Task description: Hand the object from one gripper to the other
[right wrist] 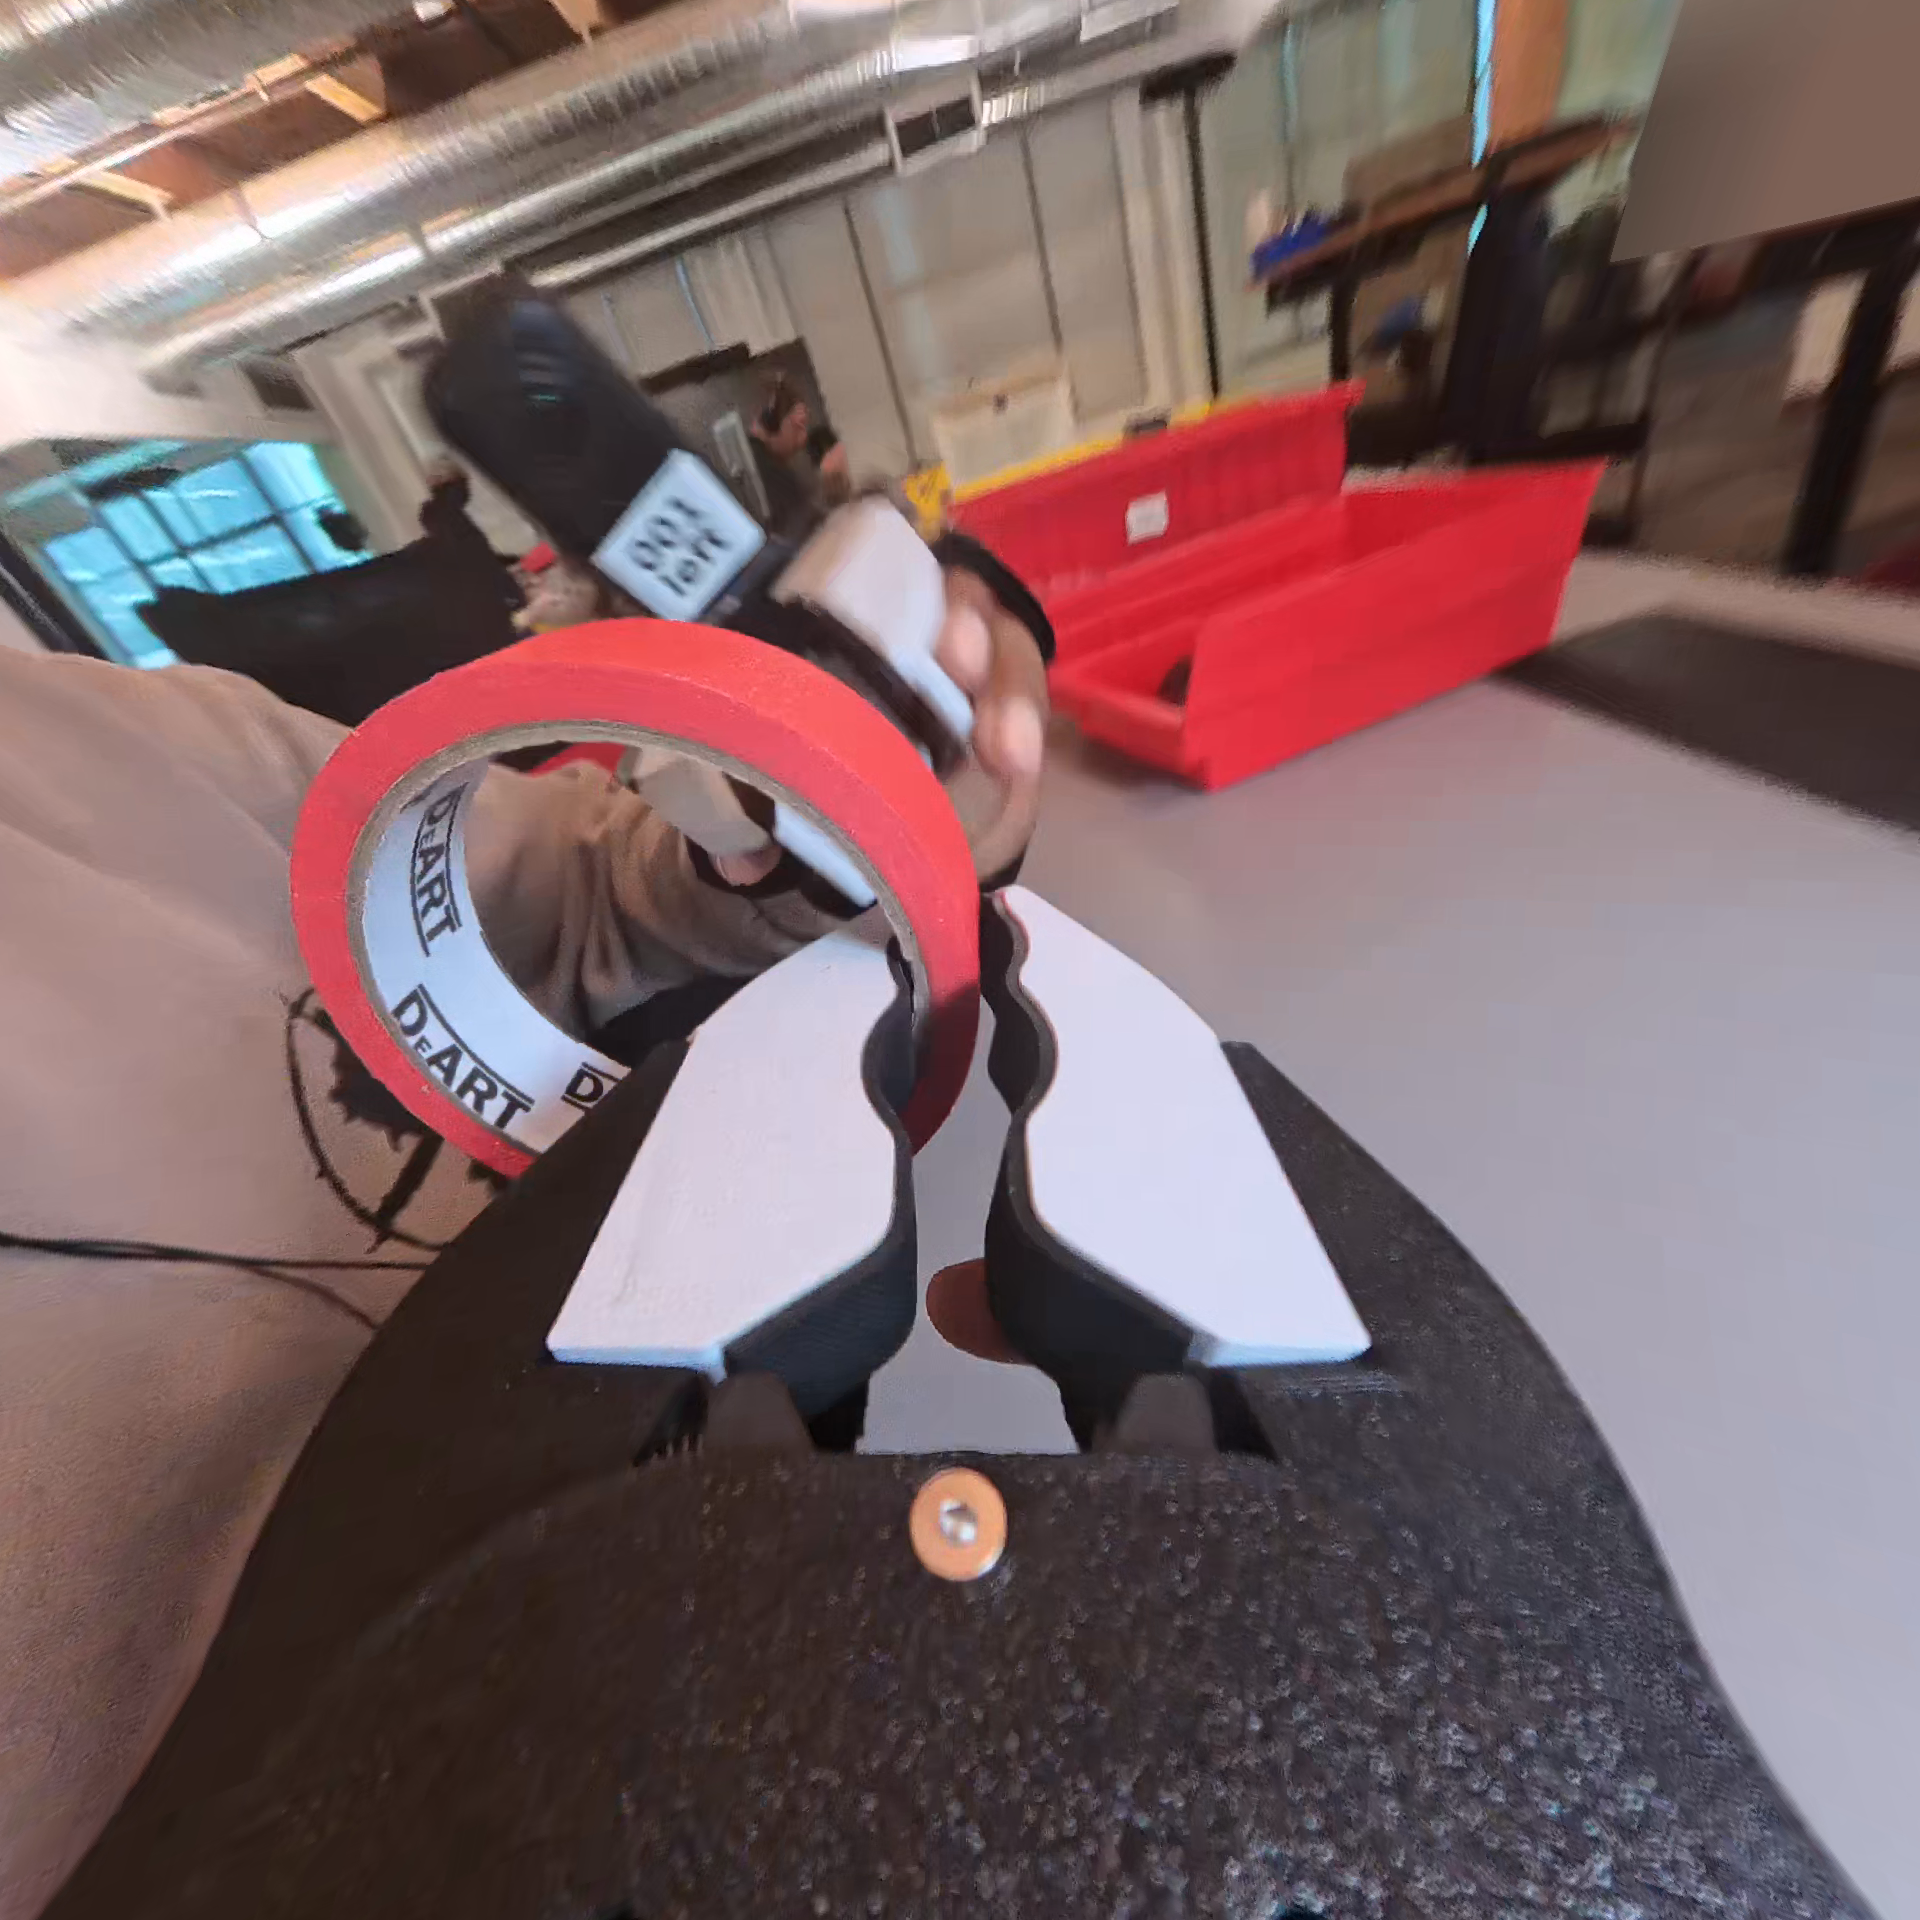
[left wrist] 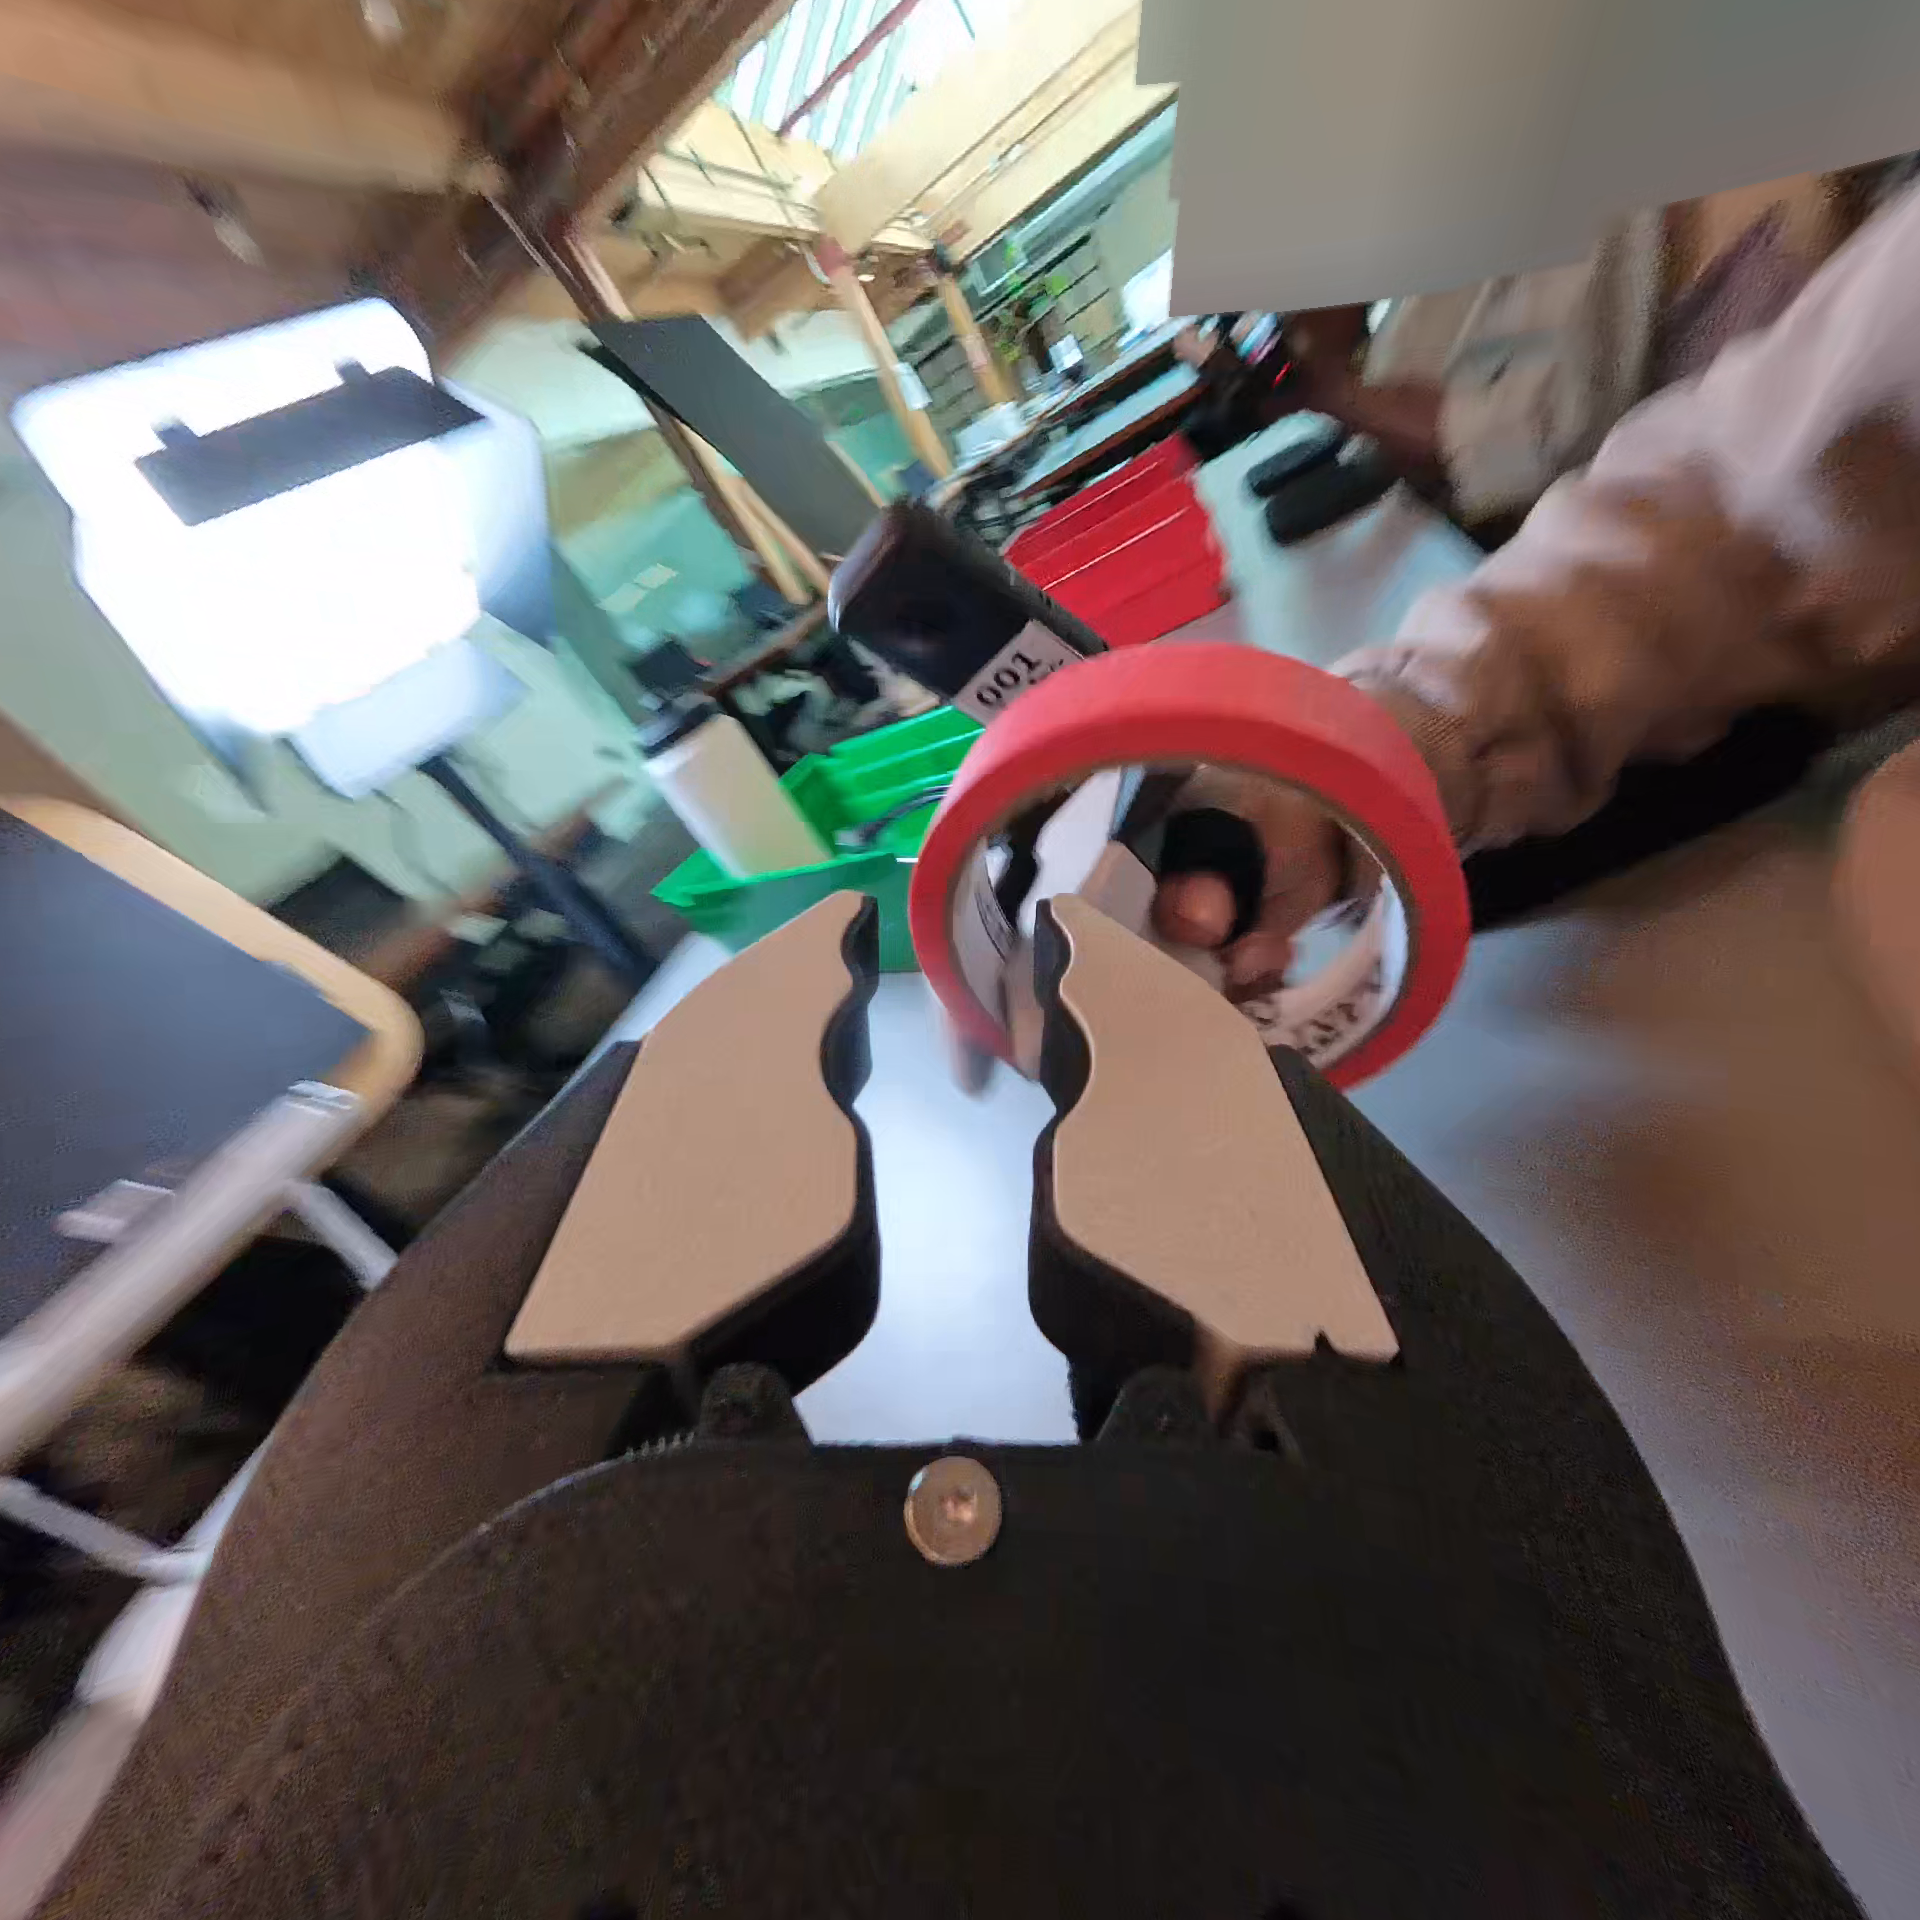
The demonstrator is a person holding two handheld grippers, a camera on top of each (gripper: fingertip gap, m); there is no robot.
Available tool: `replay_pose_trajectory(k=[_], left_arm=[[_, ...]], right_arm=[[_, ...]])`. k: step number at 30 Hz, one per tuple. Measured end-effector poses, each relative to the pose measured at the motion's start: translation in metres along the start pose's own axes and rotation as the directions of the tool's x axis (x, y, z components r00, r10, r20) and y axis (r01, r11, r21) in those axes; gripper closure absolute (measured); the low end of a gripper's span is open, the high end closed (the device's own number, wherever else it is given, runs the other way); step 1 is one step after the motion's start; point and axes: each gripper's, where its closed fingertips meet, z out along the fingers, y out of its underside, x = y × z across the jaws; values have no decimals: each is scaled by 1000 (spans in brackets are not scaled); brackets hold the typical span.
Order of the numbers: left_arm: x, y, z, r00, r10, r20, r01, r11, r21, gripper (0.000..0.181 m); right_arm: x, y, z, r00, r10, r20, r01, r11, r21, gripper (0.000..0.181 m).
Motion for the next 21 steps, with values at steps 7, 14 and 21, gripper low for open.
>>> replay_pose_trajectory(k=[7, 14, 21], left_arm=[[-9, 24, 2, 309, -898, -311, 903, 381, -201, 146], [22, 49, 26, -89, -938, -336, 937, 36, -348, 135], [70, 62, 31, 50, -951, -306, 831, 210, -516, 170]], right_arm=[[14, -50, -44, 686, -625, -372, 647, 758, -78, 169], [-21, -49, -34, 168, -914, -370, 927, 274, -257, 171], [-43, -20, -9, -188, -954, -234, 932, -98, -350, 171]])
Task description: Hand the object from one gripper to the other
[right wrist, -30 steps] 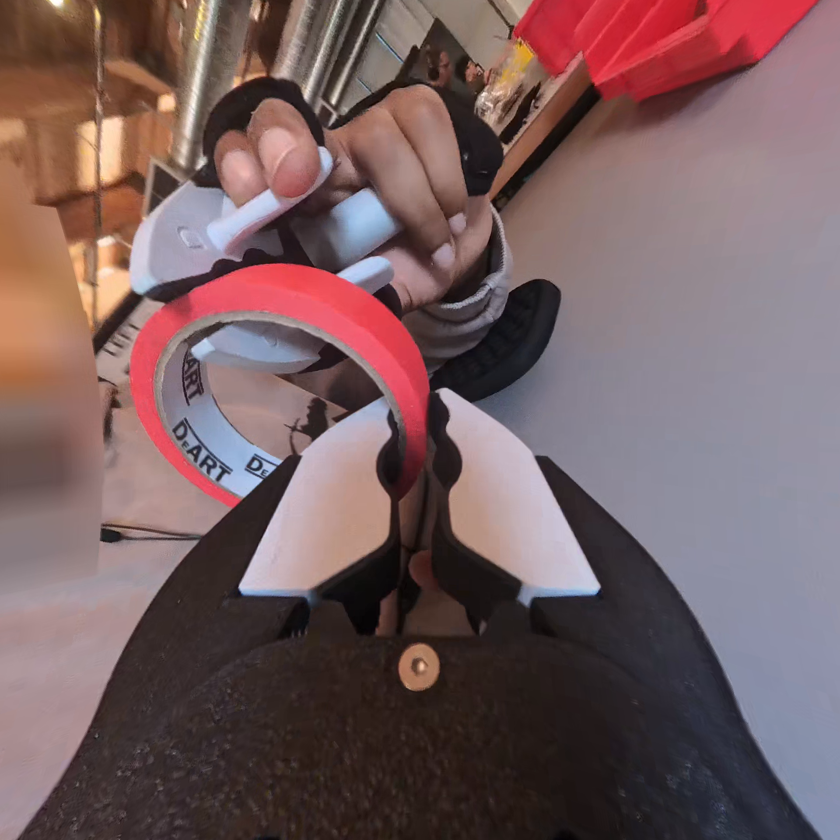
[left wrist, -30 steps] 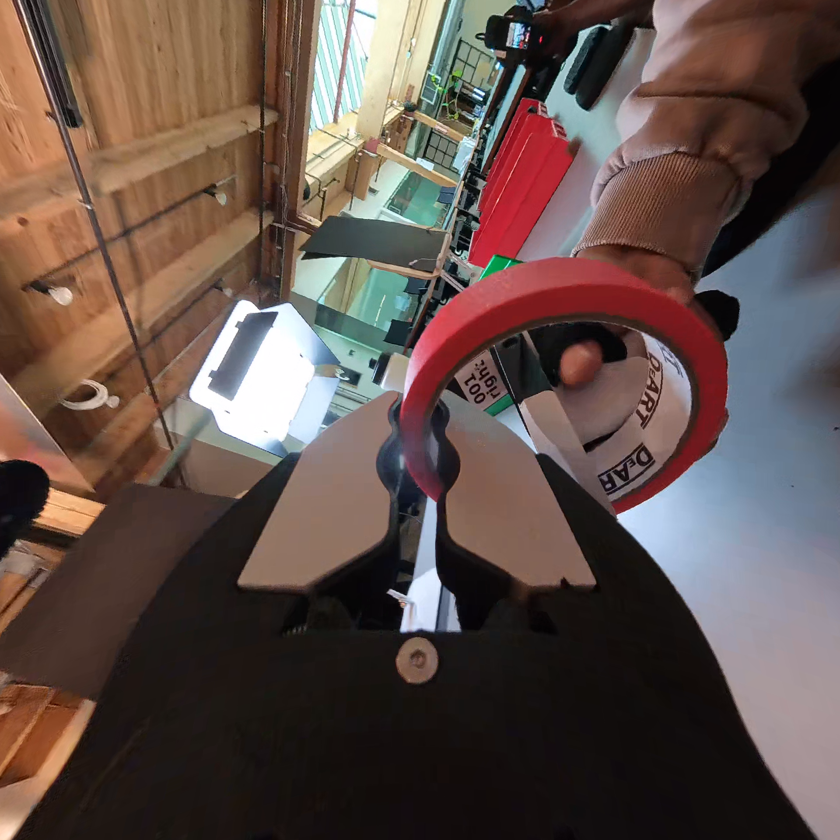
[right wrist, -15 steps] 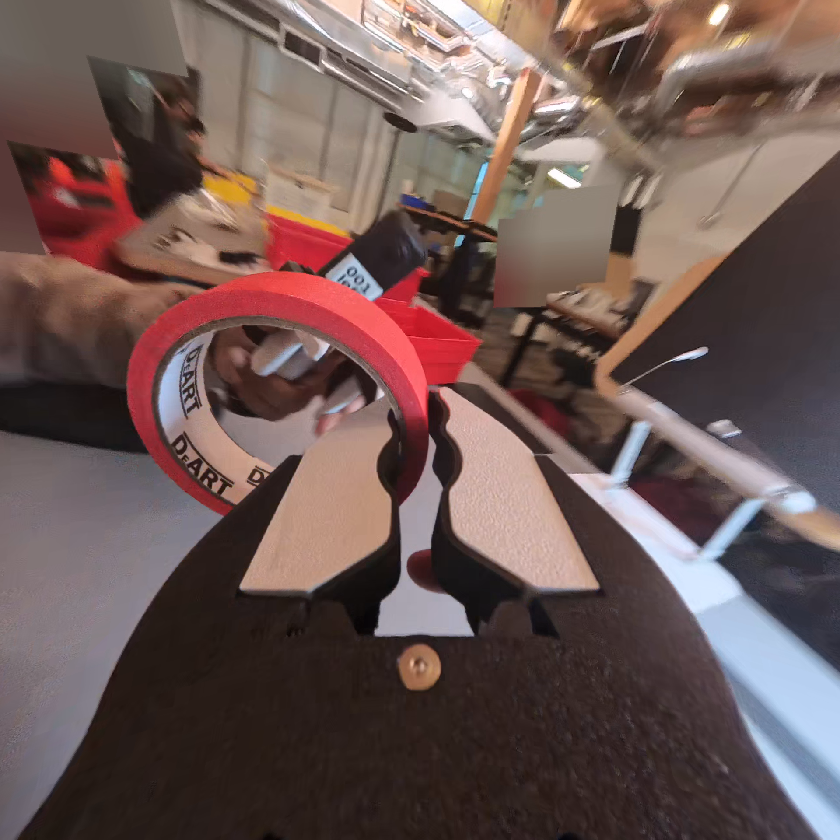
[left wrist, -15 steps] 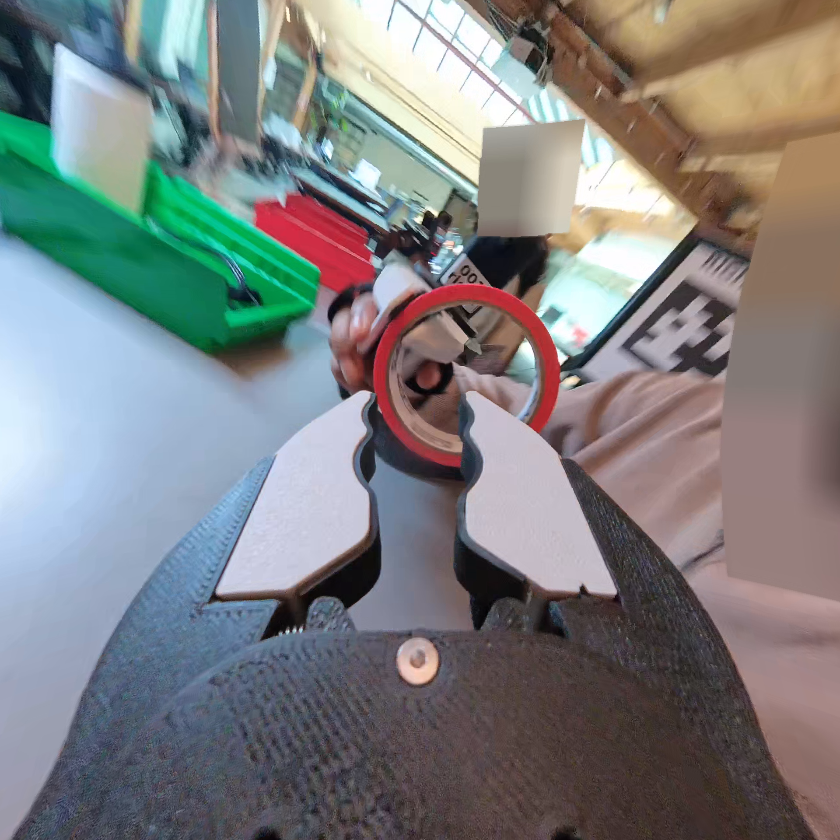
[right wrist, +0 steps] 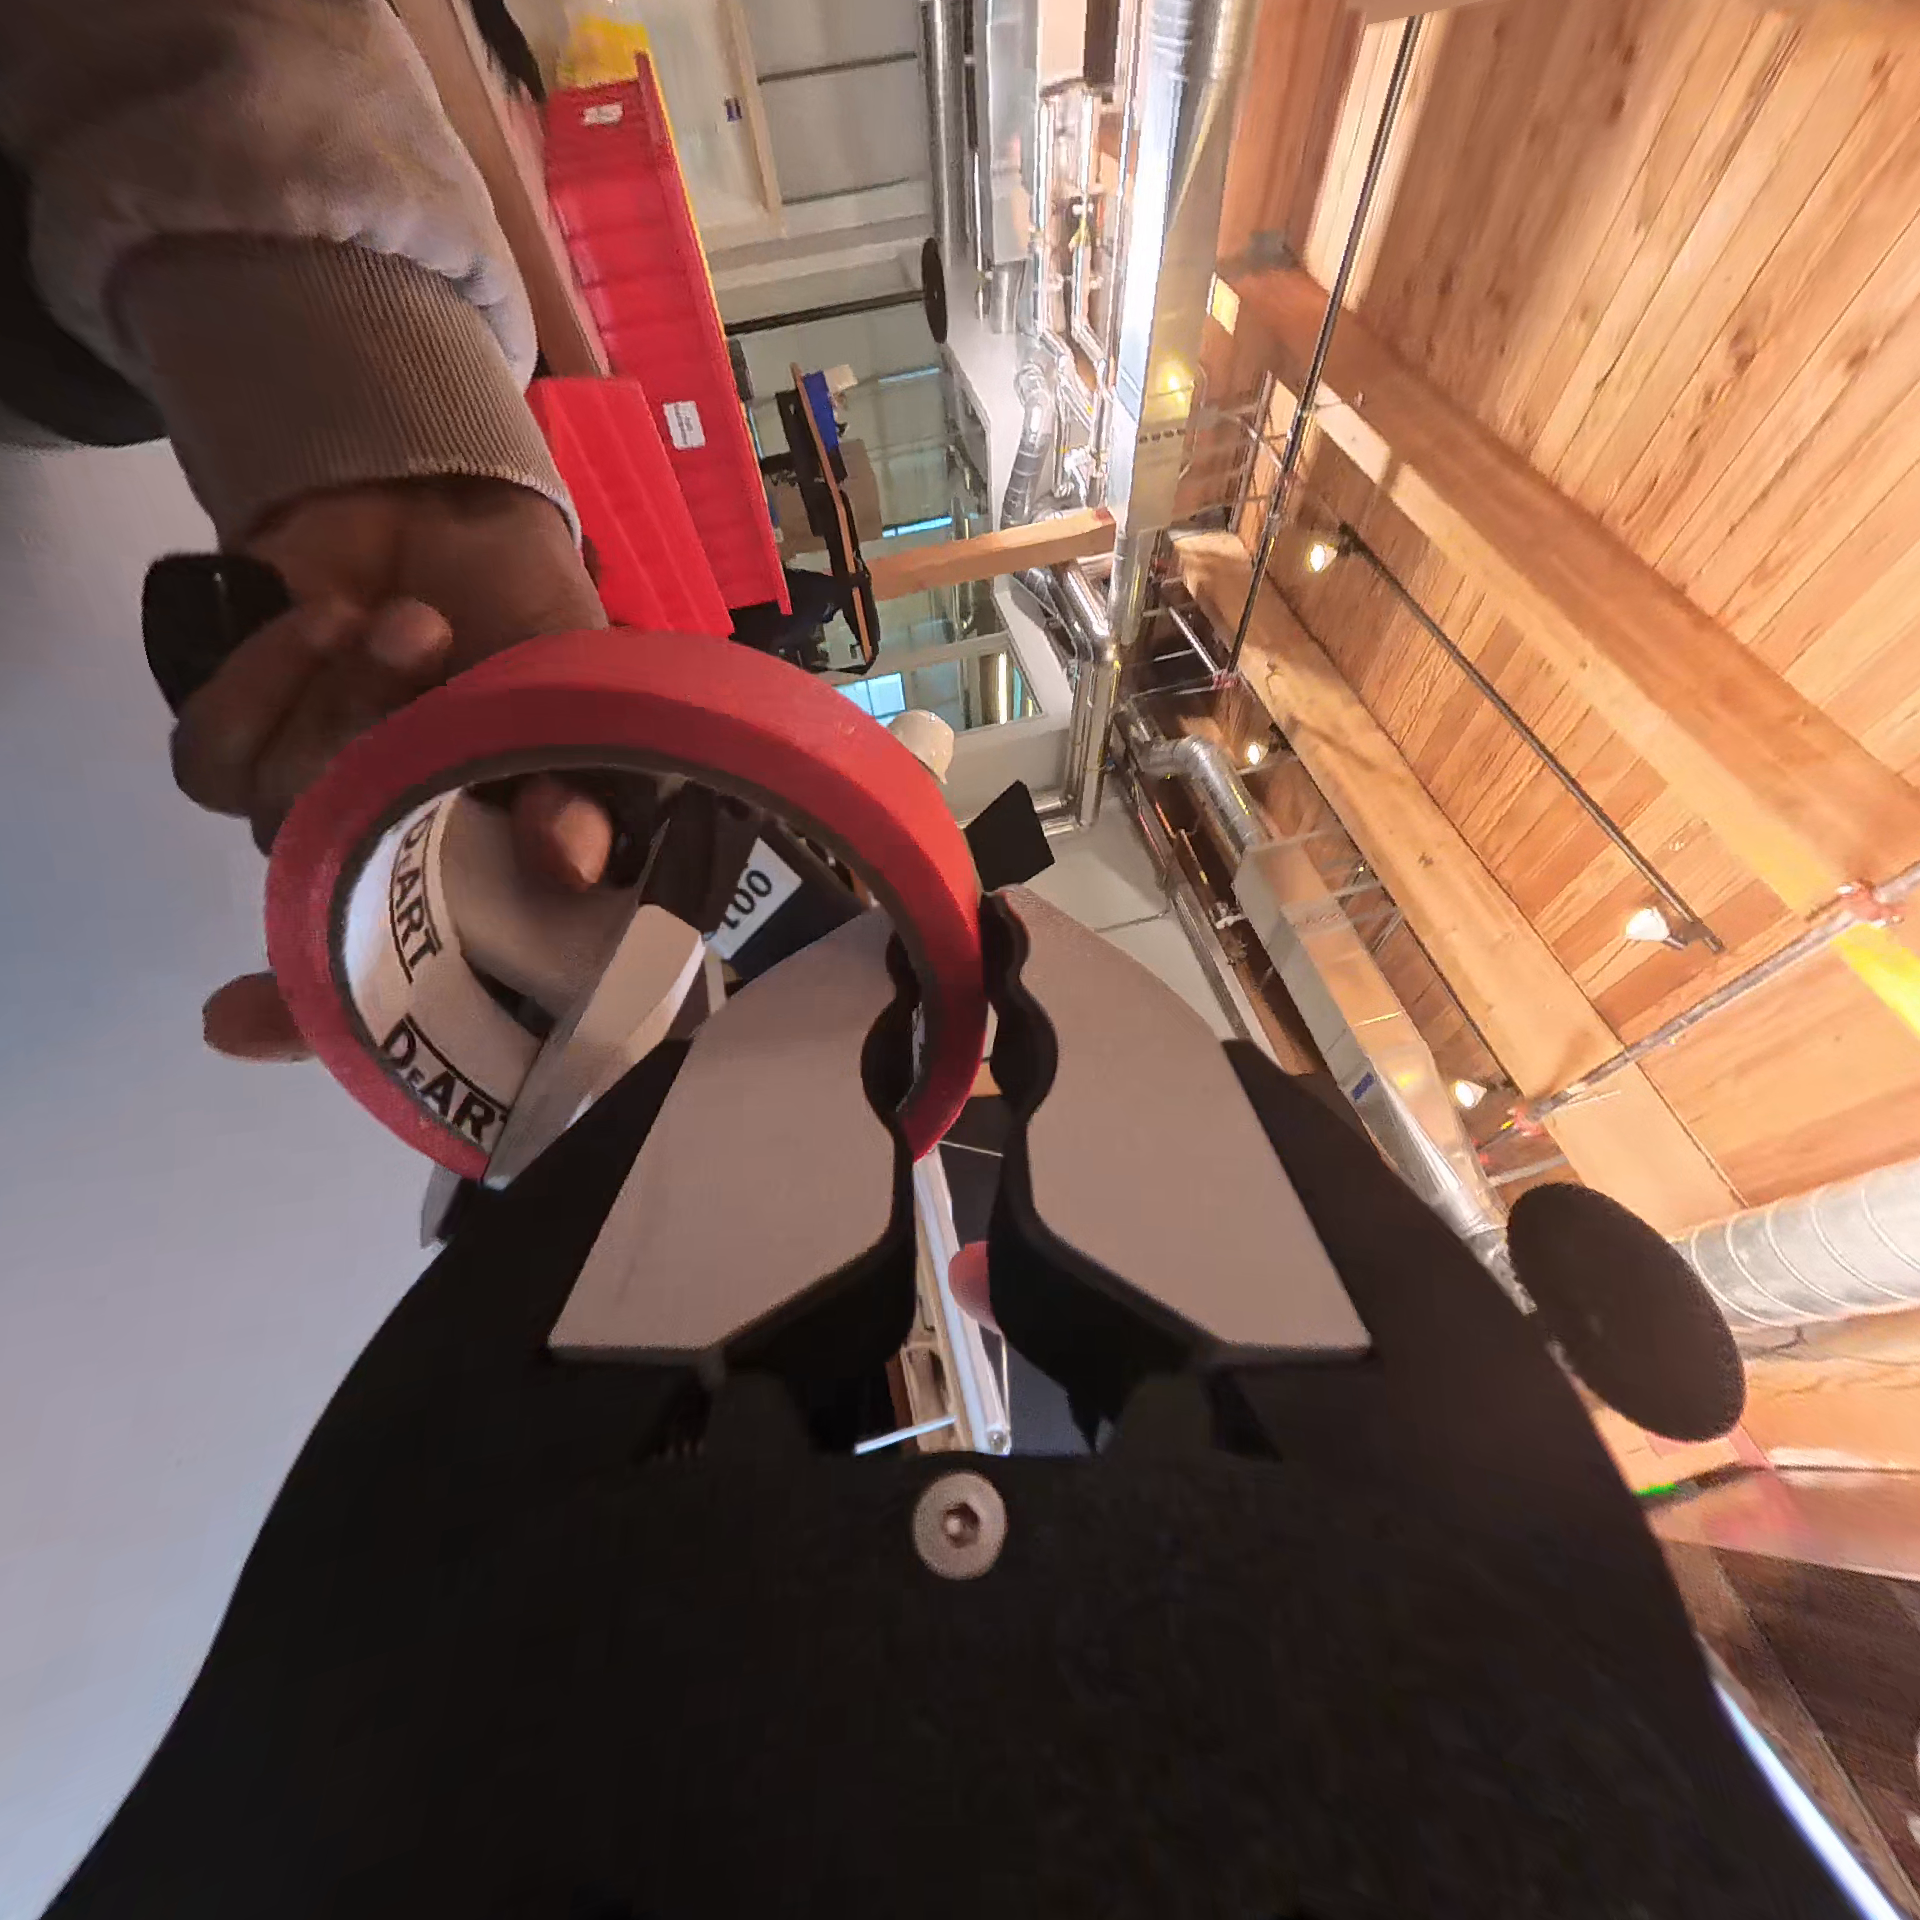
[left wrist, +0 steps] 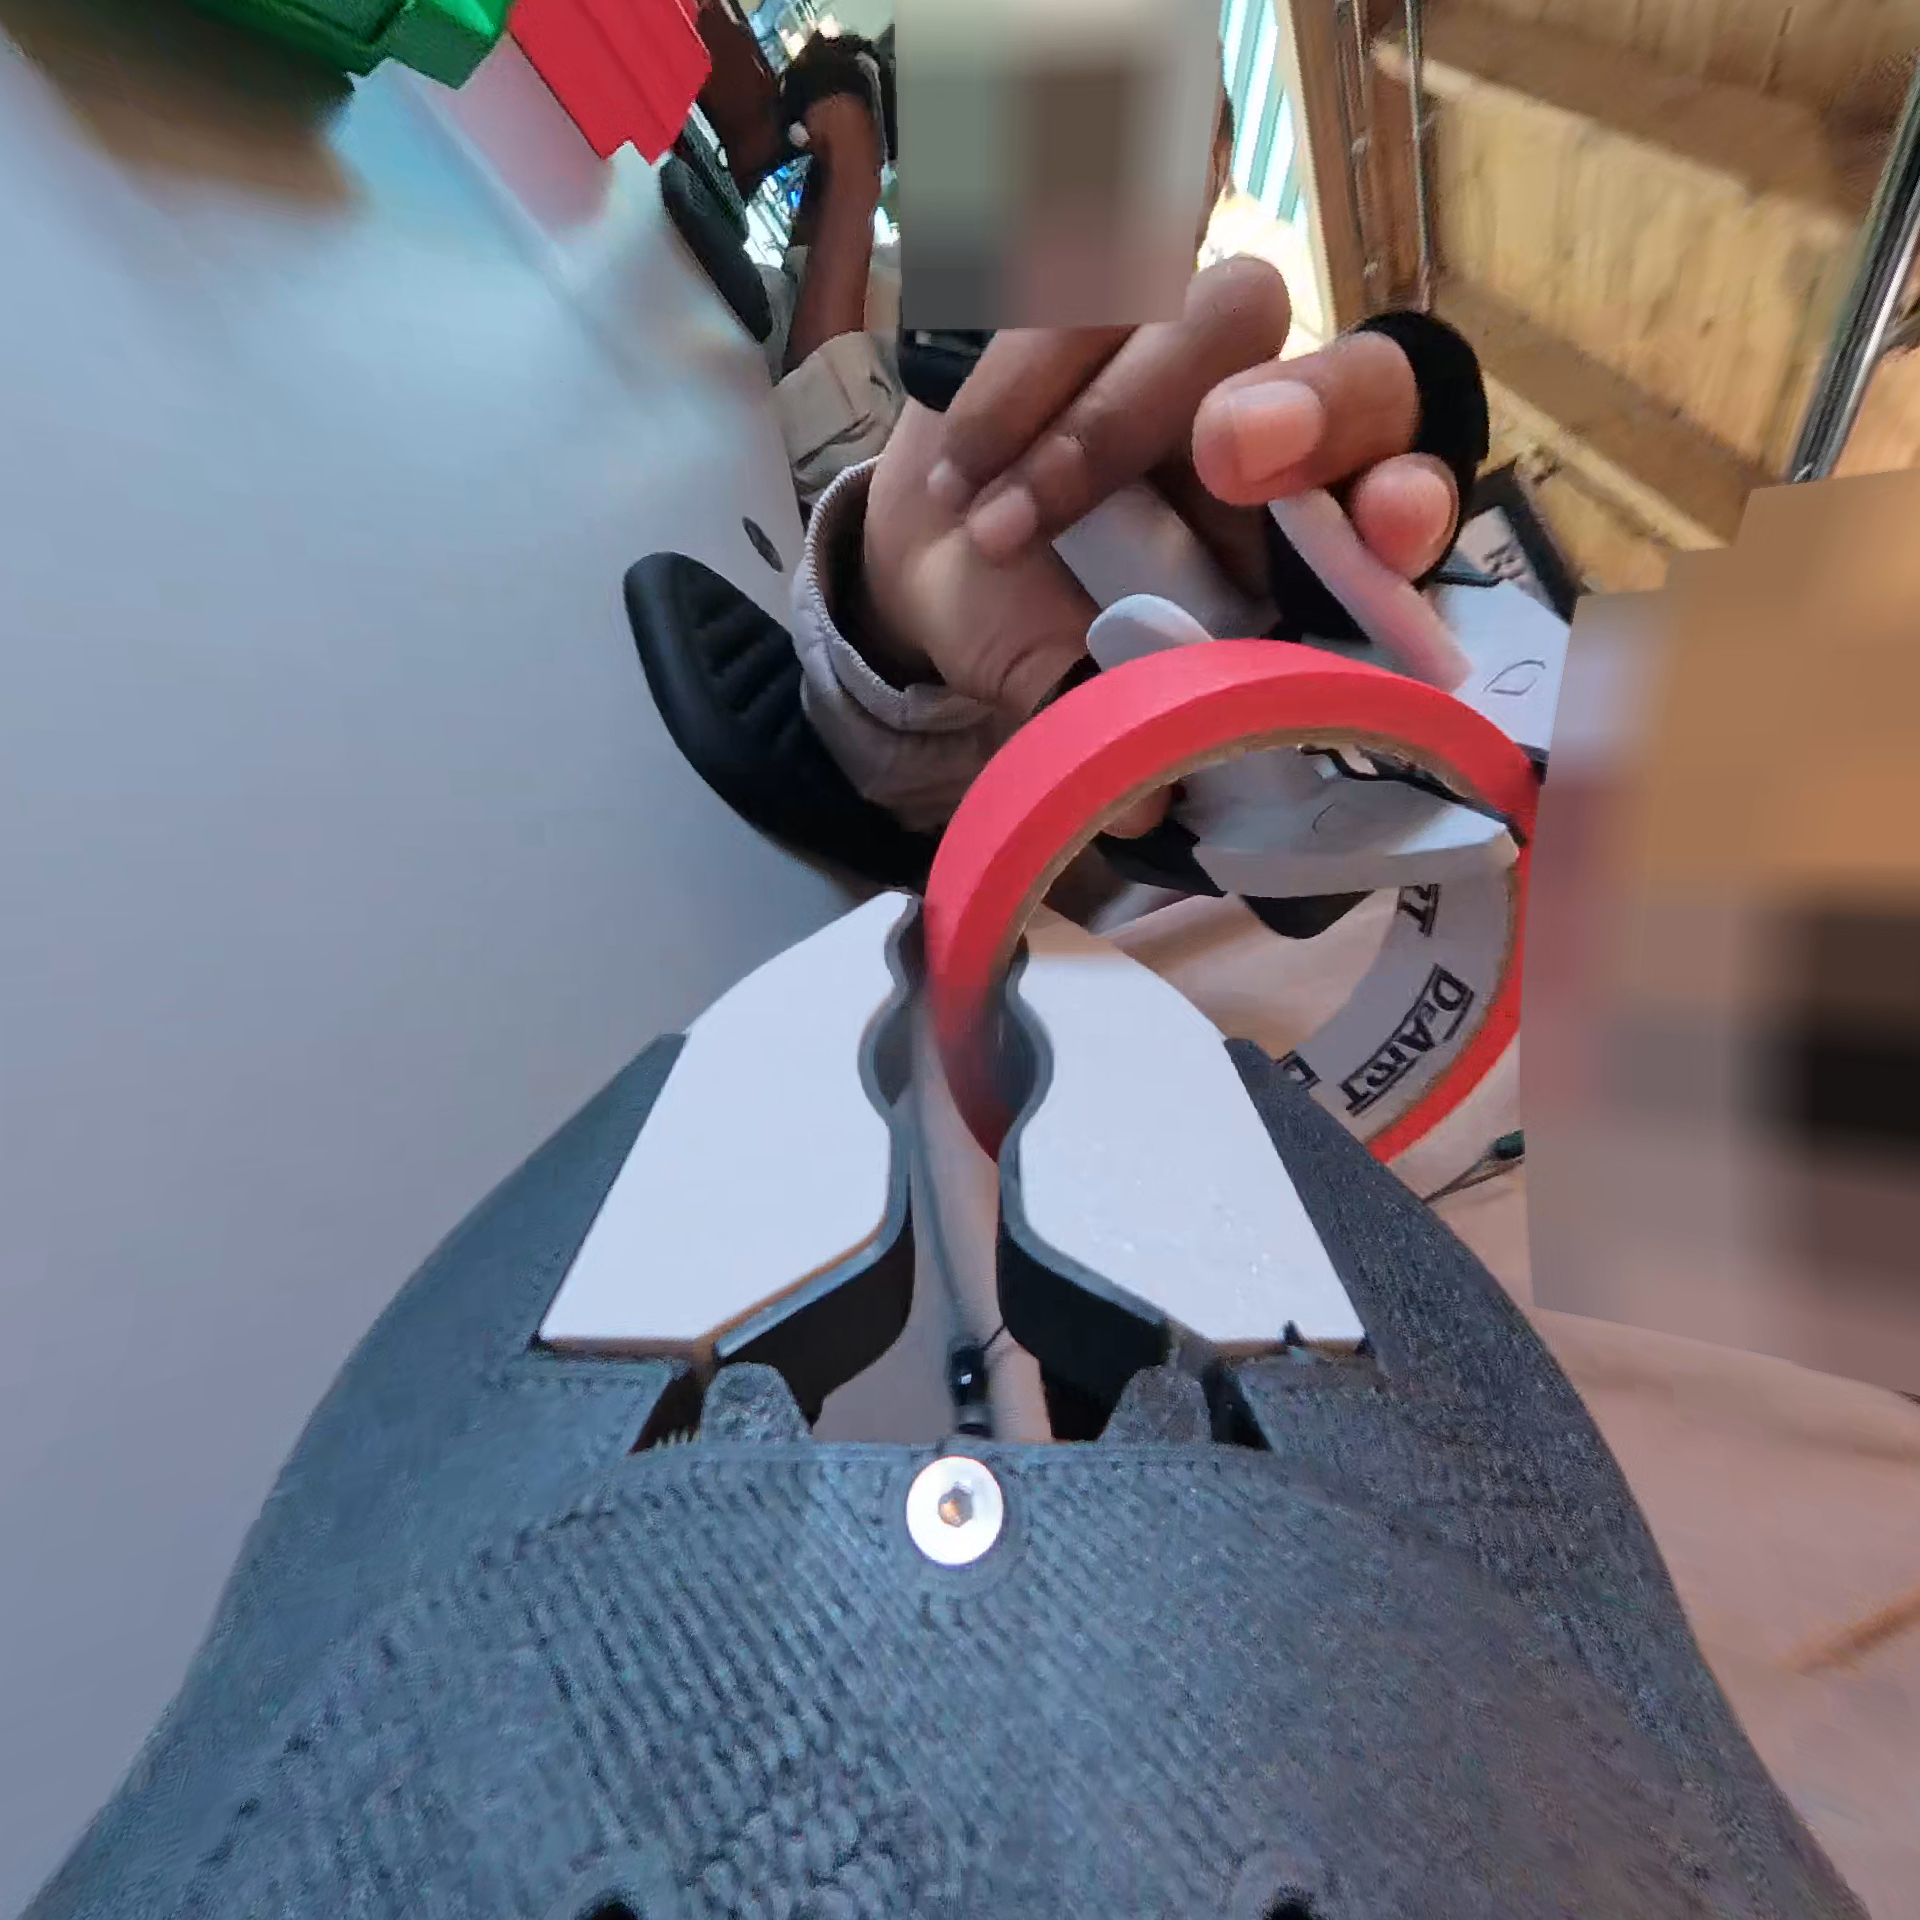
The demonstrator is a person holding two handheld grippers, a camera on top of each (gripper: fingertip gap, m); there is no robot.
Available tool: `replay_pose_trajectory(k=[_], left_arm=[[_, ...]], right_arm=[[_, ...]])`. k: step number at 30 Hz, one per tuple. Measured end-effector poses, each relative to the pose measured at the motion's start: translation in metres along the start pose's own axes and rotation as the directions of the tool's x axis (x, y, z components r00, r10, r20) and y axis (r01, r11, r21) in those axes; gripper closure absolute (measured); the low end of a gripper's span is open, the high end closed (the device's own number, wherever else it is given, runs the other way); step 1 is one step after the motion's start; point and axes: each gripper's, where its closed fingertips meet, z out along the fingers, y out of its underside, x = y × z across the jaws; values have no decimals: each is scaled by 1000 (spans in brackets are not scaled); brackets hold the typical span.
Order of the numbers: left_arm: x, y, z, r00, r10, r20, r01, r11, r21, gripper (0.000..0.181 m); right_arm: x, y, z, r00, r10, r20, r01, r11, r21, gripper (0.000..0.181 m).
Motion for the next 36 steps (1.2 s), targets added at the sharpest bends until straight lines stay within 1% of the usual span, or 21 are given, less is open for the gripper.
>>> replay_pose_trajectory(k=[3, 5, 7, 8, 10, 12, 14, 15, 16, 17, 19, 22, 24, 26, 27, 28, 29, 31, 32, 34, 36], left_arm=[[-10, -16, -14, 981, 146, 129, -152, 987, 40, 171], [-16, -34, -34, 937, 252, 244, -279, 956, 86, 171], [-18, -54, -61, 884, 319, 342, -387, 910, 152, 171], [-18, -63, -75, 850, 346, 397, -441, 879, 179, 171], [-17, -80, -103, 759, 393, 519, -555, 808, 199, 171], [-12, -92, -125, 593, 465, 658, -699, 703, 133, 169], [1, -99, -137, 385, 541, 748, -820, 573, 7, 168], [9, -100, -140, 275, 572, 773, -864, 500, -62, 168], [18, -100, -139, 168, 602, 781, -897, 421, -131, 171], [28, -99, -136, 69, 628, 775, -918, 344, -196, 171], [45, -92, -124, -93, 675, 732, -932, 200, -302, 171], [64, -76, -96, -280, 723, 632, -915, 0, -405, 171], [69, -63, -77, -374, 743, 555, -885, -106, -454, 171], [69, -54, -61, -445, 745, 497, -851, -178, -494, 171], [68, -49, -54, -462, 749, 475, -841, -201, -502, 171], [67, -46, -48, -467, 757, 458, -837, -211, -504, 171], [65, -43, -44, -465, 766, 443, -835, -213, -508, 171], [62, -42, -43, -450, 780, 434, -840, -204, -503, 170], [60, -44, -46, -446, 778, 442, -841, -195, -505, 170], [45, -51, -56, -412, 793, 449, -825, -115, -553, 167], [17, -58, -70, -336, 818, 467, -791, 24, -611, 164]], right_arm=[[2, 13, 2, 997, 73, -18, -74, 997, -35, 166], [5, 26, 2, 968, 251, -4, -251, 966, -62, 146], [0, 42, 4, 889, 454, 65, -444, 887, -125, 140], [-4, 49, 4, 811, 577, 96, -559, 813, -161, 135], [-17, 55, 4, 551, 815, 181, -785, 579, -219, 135], [-22, 57, 3, 176, 958, 228, -935, 235, -267, 131], [-21, 59, 5, -240, 940, 242, -937, -158, -313, 129], [-20, 58, 6, -404, 877, 259, -893, -316, -322, 128], [-22, 63, 8, -522, 816, 247, -839, -438, -324, 129], [-24, 66, 9, -603, 760, 241, -789, -524, -320, 129], [-35, 74, 13, -707, 679, 198, -701, -635, -325, 130], [-55, 65, 17, -775, 608, 174, -621, -678, -394, 128], [-64, 44, 19, -794, 574, 197, -592, -658, -465, 126], [-68, 19, 20, -796, 555, 242, -588, -613, -527, 123], [-71, 6, 20, -790, 552, 267, -594, -581, -557, 129], [-75, -7, 18, -773, 565, 289, -609, -532, -588, 147], [-81, -15, 18, -730, 614, 301, -645, -471, -603, 167], [-87, -8, 21, -597, 750, 286, -733, -364, -574, 170], [-85, 4, 22, -564, 786, 254, -748, -356, -560, 170], [-80, 37, 22, -469, 868, 161, -793, -334, -510, 170], [-82, 75, 15, -276, 961, 32, -830, -221, -513, 170]])
